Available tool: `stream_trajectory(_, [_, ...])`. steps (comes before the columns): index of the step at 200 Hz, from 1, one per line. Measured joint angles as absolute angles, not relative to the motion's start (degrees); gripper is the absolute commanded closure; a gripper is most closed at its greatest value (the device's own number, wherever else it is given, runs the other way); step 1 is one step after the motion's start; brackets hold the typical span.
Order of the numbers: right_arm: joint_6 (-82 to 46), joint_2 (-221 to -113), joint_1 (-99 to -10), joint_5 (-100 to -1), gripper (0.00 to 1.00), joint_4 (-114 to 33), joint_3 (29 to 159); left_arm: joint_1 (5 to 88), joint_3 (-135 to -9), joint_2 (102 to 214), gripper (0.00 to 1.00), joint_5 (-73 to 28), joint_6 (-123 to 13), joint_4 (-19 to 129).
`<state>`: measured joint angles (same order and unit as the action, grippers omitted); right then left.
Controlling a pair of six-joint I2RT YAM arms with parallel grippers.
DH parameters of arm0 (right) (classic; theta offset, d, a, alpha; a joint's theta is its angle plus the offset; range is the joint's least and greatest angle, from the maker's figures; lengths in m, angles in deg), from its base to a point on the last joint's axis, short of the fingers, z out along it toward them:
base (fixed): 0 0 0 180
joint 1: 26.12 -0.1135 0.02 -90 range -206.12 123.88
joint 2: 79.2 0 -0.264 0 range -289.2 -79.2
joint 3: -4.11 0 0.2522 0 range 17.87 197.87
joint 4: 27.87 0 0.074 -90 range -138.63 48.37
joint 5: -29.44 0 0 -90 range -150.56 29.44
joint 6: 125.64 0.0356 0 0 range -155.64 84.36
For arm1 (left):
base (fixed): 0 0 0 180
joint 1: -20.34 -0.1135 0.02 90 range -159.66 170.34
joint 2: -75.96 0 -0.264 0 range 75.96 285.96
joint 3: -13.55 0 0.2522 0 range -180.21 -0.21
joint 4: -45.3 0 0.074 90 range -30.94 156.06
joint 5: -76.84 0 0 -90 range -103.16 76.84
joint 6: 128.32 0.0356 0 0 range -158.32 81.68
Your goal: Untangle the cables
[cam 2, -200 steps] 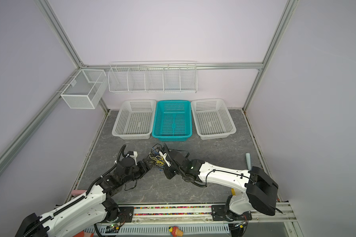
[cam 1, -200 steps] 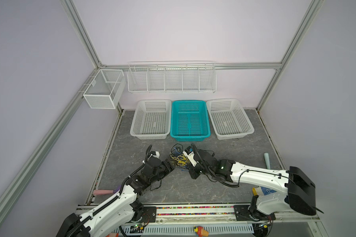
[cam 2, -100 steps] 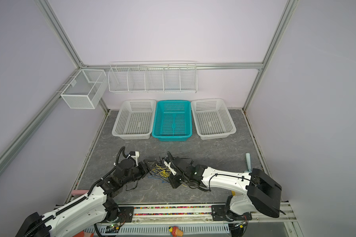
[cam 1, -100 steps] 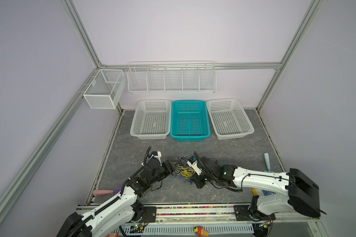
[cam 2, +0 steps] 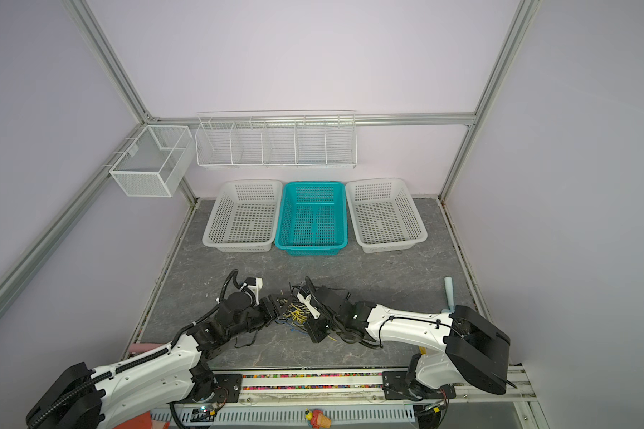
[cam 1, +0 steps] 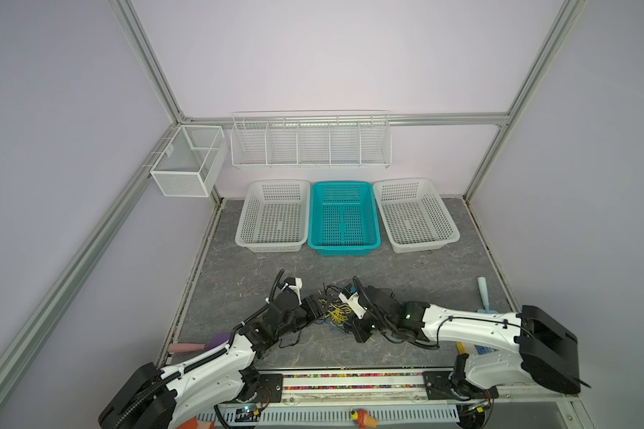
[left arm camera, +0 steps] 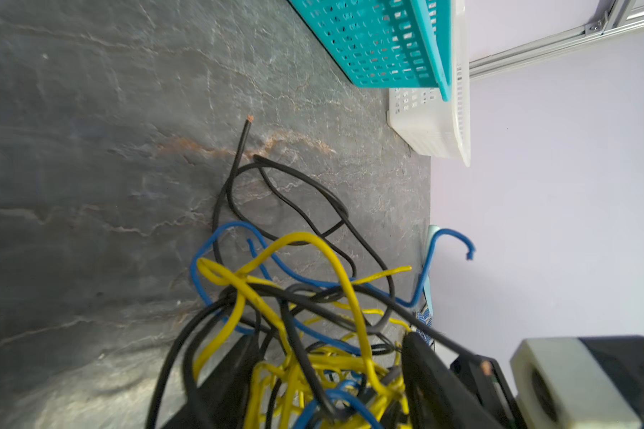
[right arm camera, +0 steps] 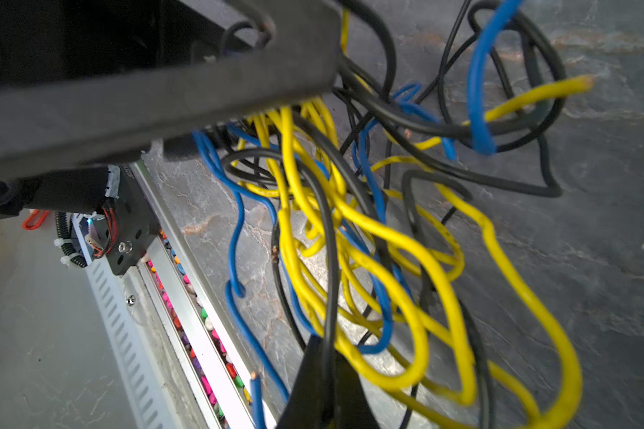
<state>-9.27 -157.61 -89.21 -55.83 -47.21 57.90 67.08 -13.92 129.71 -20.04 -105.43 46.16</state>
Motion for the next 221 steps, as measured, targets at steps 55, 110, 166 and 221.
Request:
stream_trajectory(55, [-9.46,-156.95,-88.47,-56.48,0.94,-46.82,57.4,67.65,-13.57,128.18,0.72,-18.77,-105.84,44.96])
stream_trajectory(110, [-10.8,-150.0,-86.46,-56.94,0.75,-48.68,56.46,67.67,-13.44,125.8,0.89,-18.27,-105.54,46.27])
stream_trajectory(166, [-12.9,-143.38,-85.65,-57.95,0.59,-53.01,56.68,68.0,-13.33,124.62,0.93,-18.11,-105.41,48.5])
stream_trajectory(221, [-15.15,-148.67,-85.45,-57.73,0.59,-56.37,63.43,68.02,-13.9,127.0,0.86,-18.59,-103.75,48.65])
